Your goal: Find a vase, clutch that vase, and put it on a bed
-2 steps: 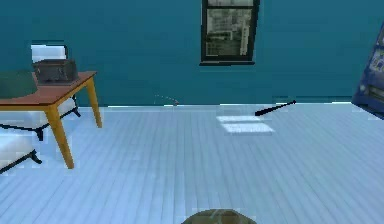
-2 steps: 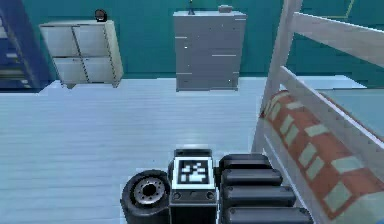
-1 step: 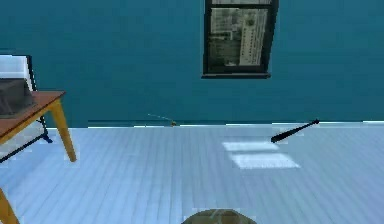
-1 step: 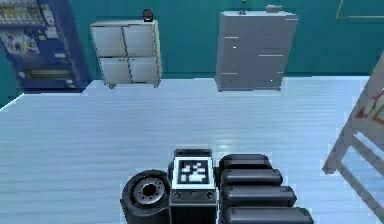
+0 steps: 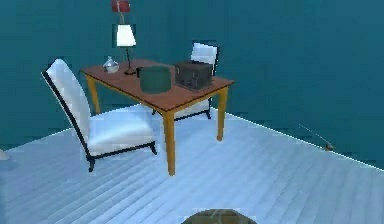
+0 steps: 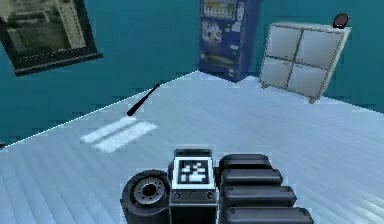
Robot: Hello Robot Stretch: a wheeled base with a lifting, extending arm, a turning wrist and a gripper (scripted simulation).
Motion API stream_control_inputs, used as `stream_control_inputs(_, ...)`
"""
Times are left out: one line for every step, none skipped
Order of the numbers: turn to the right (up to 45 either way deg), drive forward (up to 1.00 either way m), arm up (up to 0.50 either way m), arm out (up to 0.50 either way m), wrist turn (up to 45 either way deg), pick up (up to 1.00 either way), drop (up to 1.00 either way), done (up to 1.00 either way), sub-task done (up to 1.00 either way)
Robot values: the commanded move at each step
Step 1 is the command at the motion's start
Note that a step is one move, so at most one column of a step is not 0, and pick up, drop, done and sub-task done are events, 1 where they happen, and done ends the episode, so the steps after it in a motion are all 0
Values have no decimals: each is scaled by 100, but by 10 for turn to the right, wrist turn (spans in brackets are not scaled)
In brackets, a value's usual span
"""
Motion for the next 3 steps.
stream_control_inputs(-120, 0, 0, 0, 0, 0, 0, 0, 0)
stream_control_inputs(0, 20, 0, 0, 0, 0, 0, 0, 0)
stream_control_inputs(0, 25, 0, 0, 0, 0, 0, 0, 0)
